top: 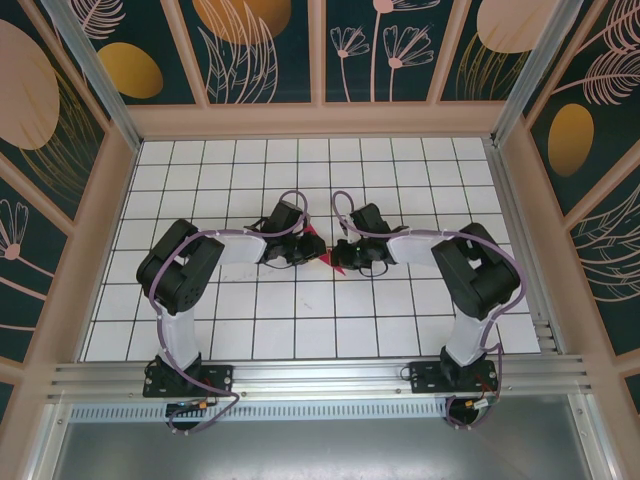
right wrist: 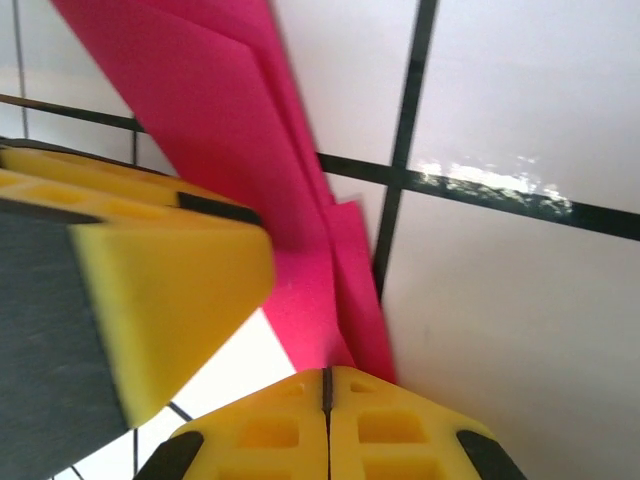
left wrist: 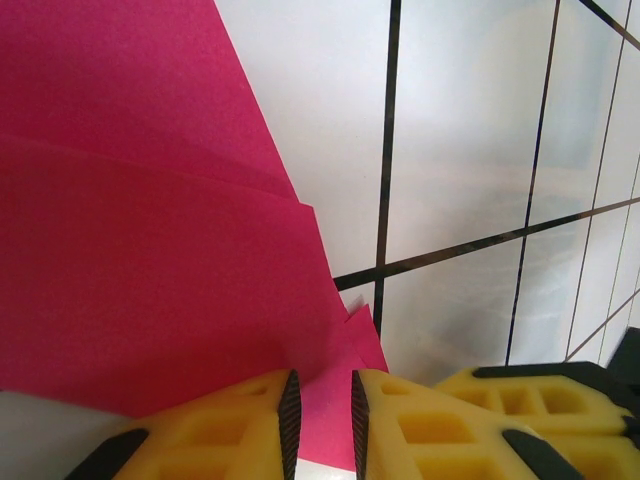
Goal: Fold a paper plane with a square sheet of paper (pick it up from the middle)
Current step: Fold the wing for the fifth time at the center of the table.
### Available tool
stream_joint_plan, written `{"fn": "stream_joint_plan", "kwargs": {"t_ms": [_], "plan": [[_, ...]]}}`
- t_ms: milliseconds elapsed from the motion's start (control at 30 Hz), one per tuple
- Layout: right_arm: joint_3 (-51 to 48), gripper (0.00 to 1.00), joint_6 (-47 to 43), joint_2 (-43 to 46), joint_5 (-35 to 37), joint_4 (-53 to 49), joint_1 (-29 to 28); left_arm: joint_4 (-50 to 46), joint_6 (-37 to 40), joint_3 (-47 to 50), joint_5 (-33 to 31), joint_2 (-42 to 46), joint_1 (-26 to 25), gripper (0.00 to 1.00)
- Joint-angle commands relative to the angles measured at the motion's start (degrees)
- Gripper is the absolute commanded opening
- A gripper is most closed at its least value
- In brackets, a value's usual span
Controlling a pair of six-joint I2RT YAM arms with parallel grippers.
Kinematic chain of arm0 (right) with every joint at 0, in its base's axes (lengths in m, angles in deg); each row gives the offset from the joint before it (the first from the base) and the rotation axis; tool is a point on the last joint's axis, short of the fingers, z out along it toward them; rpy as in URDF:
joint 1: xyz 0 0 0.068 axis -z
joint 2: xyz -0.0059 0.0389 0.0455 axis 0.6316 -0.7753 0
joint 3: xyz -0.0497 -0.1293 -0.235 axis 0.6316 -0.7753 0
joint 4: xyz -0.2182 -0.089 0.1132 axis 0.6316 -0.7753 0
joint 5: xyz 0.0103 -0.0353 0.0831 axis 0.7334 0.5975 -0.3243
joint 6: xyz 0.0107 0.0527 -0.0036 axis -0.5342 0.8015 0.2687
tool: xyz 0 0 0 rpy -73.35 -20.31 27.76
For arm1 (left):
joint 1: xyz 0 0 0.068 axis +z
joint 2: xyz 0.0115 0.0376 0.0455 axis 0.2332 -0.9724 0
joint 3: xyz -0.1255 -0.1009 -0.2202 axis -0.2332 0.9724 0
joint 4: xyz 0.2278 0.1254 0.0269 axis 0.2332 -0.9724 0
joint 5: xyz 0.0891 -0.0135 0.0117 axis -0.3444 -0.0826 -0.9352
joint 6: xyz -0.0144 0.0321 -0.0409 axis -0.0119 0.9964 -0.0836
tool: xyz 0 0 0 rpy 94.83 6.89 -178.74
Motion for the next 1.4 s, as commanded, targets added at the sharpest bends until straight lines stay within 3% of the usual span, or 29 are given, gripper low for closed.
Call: {"fn": "stream_joint_plan", "kwargs": {"t_ms": [0, 467, 833, 1233, 1367], "plan": [[-0.2, 0.05, 0.0, -1.4, -0.3, -1.1, 0.2, -4.0, 2.4, 1.0, -7.5, -2.3, 1.0, 0.25], [-2.4, 0.04, -2.6, -5.6, 4.6, -7.5, 1.6, -3.3, 10.7, -3.4, -5.4, 0.8, 2.4, 0.32], [-1.5, 0.04, -2.4, -6.7, 4.3, -7.9, 1.5, 3.2, 16.0, 0.4, -1.8, 7.0, 5.4, 0.39], [-1.7, 0.04, -2.3, -8.0, 3.7, -7.5, 1.5, 9.8, 13.6, 5.0, 3.3, 6.0, 5.8, 0.38], [-1.5, 0.04, -2.3, -8.3, 3.5, -7.5, 1.5, 9.1, 13.7, 4.4, 2.0, 4.3, 5.8, 0.38]]}}
